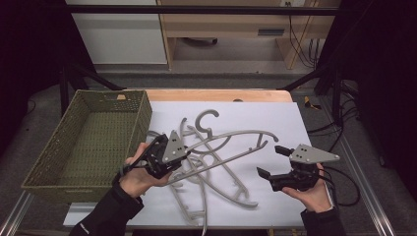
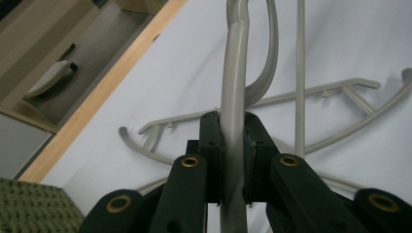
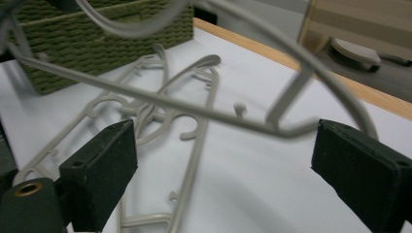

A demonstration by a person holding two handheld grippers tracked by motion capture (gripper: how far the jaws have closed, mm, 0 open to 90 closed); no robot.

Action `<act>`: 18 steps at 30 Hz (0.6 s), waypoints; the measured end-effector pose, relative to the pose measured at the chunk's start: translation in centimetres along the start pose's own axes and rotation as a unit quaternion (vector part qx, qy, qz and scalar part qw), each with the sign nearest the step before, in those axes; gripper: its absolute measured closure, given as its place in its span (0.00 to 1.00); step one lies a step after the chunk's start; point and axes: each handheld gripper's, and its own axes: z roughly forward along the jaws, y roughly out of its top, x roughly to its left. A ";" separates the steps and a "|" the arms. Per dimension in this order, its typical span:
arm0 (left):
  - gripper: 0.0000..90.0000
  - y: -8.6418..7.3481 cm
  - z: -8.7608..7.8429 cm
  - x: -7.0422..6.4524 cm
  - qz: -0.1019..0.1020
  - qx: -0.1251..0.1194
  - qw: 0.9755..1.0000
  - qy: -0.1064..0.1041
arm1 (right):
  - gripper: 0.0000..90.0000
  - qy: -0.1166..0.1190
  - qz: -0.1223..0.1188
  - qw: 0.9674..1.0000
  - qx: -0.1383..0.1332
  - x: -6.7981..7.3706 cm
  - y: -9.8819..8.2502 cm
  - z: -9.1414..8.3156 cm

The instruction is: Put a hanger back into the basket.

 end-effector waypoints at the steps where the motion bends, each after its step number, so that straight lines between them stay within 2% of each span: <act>1: 0.91 0.1 -0.2 0.2 0.001 0.000 1.000 0.003 | 0.10 -0.004 0.005 1.000 0.000 -0.1 -0.2 0.0; 9: 0.91 0.6 -2.5 2.6 -0.035 -0.026 0.999 0.018 | 0.04 -0.031 0.031 0.999 -0.019 -0.6 -1.0 -0.2; 11: 0.91 0.5 -3.1 3.2 -0.036 -0.026 0.999 0.020 | 0.04 -0.035 0.037 0.998 -0.023 -0.7 -1.2 -0.2; 15: 0.91 0.4 -4.2 4.3 -0.046 -0.033 0.998 0.031 | 0.04 -0.044 0.041 0.998 -0.020 -0.9 -1.5 0.0; 17: 0.91 0.3 -4.7 5.0 -0.060 -0.041 0.997 0.037 | 0.03 -0.044 0.044 0.998 -0.016 -1.0 -1.6 0.1; 18: 0.91 0.2 -5.1 5.5 -0.057 -0.037 0.997 0.040 | 0.03 -0.045 0.045 0.998 -0.015 -1.0 -1.6 0.1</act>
